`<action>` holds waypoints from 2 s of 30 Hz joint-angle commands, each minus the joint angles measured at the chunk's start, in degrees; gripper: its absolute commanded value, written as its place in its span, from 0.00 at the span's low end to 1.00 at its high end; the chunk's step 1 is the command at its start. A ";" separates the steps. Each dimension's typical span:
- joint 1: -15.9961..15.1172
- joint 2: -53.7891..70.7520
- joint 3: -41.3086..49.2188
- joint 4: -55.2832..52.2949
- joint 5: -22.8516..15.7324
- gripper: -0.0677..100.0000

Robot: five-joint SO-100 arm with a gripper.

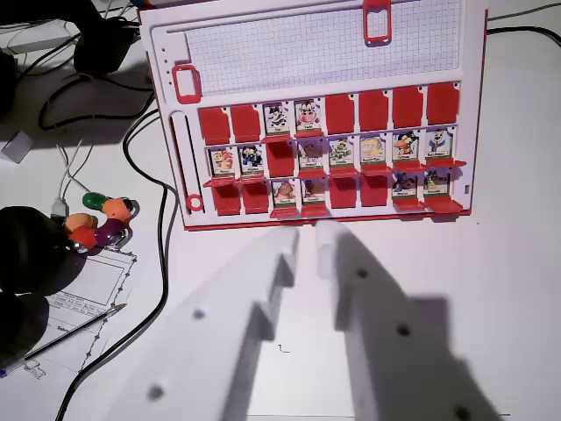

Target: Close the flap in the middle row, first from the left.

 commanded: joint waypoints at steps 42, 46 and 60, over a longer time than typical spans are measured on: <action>-6.86 -23.91 -28.39 13.45 9.84 0.02; -8.09 -29.44 -32.70 15.12 11.51 0.02; -10.02 -48.87 -45.26 15.29 15.91 0.02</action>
